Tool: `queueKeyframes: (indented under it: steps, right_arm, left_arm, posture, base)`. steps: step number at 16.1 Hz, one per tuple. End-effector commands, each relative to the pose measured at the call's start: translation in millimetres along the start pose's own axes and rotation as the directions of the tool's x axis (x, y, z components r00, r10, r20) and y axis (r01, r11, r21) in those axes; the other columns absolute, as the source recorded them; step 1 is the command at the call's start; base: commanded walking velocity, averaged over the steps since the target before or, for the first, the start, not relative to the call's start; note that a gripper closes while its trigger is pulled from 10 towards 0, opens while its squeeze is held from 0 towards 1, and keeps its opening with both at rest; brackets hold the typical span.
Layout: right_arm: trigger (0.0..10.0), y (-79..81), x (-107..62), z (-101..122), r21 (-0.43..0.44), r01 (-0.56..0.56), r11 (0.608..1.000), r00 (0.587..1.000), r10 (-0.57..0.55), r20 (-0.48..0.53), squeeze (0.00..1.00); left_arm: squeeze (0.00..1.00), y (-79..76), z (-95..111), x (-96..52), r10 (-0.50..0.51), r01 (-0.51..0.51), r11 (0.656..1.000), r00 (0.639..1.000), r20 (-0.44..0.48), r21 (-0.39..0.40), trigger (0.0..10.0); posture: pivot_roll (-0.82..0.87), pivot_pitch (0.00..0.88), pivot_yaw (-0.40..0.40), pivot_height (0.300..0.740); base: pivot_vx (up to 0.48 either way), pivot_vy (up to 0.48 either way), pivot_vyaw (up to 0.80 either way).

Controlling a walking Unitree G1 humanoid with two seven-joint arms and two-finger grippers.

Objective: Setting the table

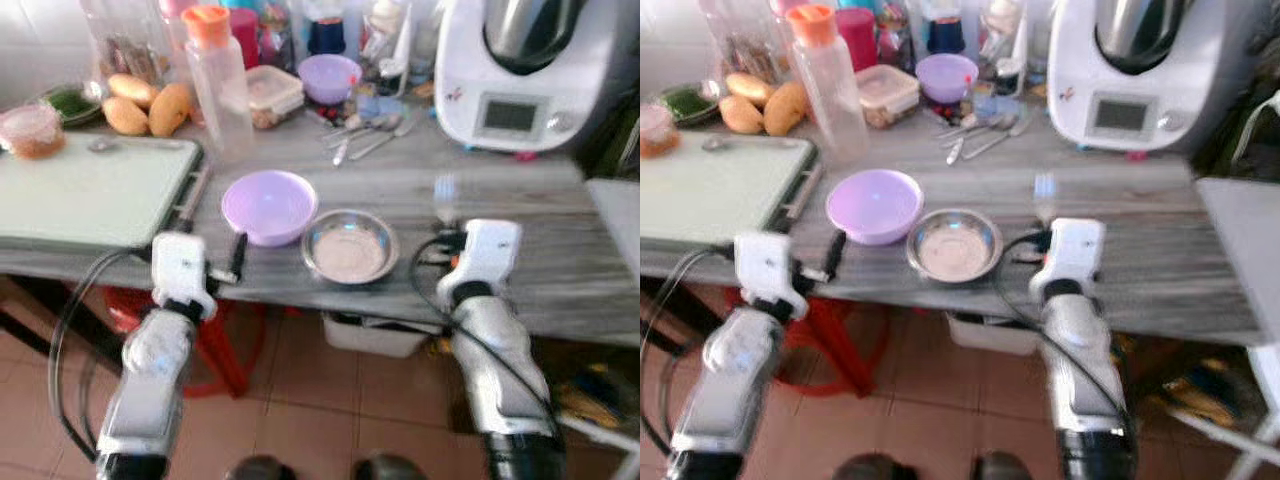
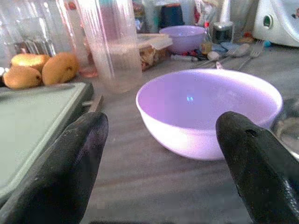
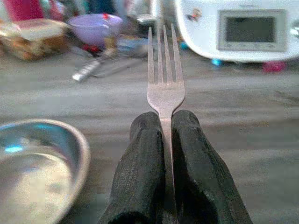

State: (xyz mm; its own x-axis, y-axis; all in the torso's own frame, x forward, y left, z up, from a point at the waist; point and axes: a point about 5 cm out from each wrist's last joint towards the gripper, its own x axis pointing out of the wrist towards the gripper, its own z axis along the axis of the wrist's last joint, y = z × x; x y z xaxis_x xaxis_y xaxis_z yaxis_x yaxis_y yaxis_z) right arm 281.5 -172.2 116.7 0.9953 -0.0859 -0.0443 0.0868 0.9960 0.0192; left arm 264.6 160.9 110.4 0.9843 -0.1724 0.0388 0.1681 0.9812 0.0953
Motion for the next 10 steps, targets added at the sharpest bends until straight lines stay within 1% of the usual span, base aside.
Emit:
queueKeyframes:
  steps: [1, 2, 4, 5, 7, 8, 10]
  right_arm:
    - [10.0, -1.2, 1.5, 3.9, 0.012, 0.022, 1.0, 1.0, -0.023, 0.018, 0.0]
    - [10.0, -4.5, 1.7, 2.7, -0.003, 0.044, 0.999, 0.999, -0.044, 0.013, 0.0]
    - [10.0, -8.0, 2.2, -1.7, 0.014, 0.07, 0.997, 0.997, -0.07, -0.016, 0.0]
    - [10.0, -10.2, 5.9, -5.2, 0.052, 0.101, 0.994, 0.994, -0.098, -0.051, 0.0]
    - [10.0, -11.5, 12.8, -5.0, 0.091, 0.138, 0.986, 0.989, -0.131, -0.073, 0.0]
    - [10.0, -13.6, 14.8, -5.5, 0.121, 0.169, 0.978, 0.983, -0.159, -0.088, 0.0]
    - [10.0, -19.0, 15.9, -7.4, 0.123, 0.197, 0.973, 0.977, -0.184, -0.109, 0.0]
  left_arm:
    - [0.0, 6.7, 1.5, -3.7, 0.01, -0.01, 1.0, 1.0, 0.0, 0.015, 10.0]
    - [0.0, 7.5, 1.0, -5.0, 0.009, -0.009, 1.0, 1.0, -0.006, 0.019, 10.0]
    - [0.0, 7.5, -0.2, -9.4, 0.002, -0.001, 1.0, 1.0, -0.019, 0.027, 10.0]
    - [0.0, 6.5, -2.3, -14.1, -0.012, 0.013, 1.0, 0.999, -0.039, 0.026, 10.0]
    - [0.0, 3.9, -3.2, -18.5, -0.038, 0.039, 0.999, 0.998, -0.054, 0.027, 10.0]
    - [0.0, 5.2, -2.0, -21.2, -0.04, 0.041, 0.999, 0.998, -0.055, 0.029, 10.0]
    - [0.0, 7.9, 0.4, -23.4, -0.039, 0.041, 0.999, 0.997, -0.06, 0.032, 10.0]
  posture:
    - [0.04, 0.0, 0.005, 0.74]
    - [0.04, 0.002, 0.006, 0.74]
    - [0.05, 0.016, 0.015, 0.74]
    - [0.05, 0.03, 0.023, 0.74]
    - [0.06, 0.043, 0.026, 0.74]
    - [0.07, 0.055, 0.028, 0.74]
    - [0.08, 0.07, 0.032, 0.74]
  base:
    - [0.0, 0.0, 0.0]
    - [0.0, 0.0, 0.0]
    - [0.0, 0.0, 0.0]
    - [0.0, 0.0, 0.0]
    - [0.0, 0.0, 0.0]
    - [0.0, 0.0, 0.0]
    - [0.0, 0.0, 0.0]
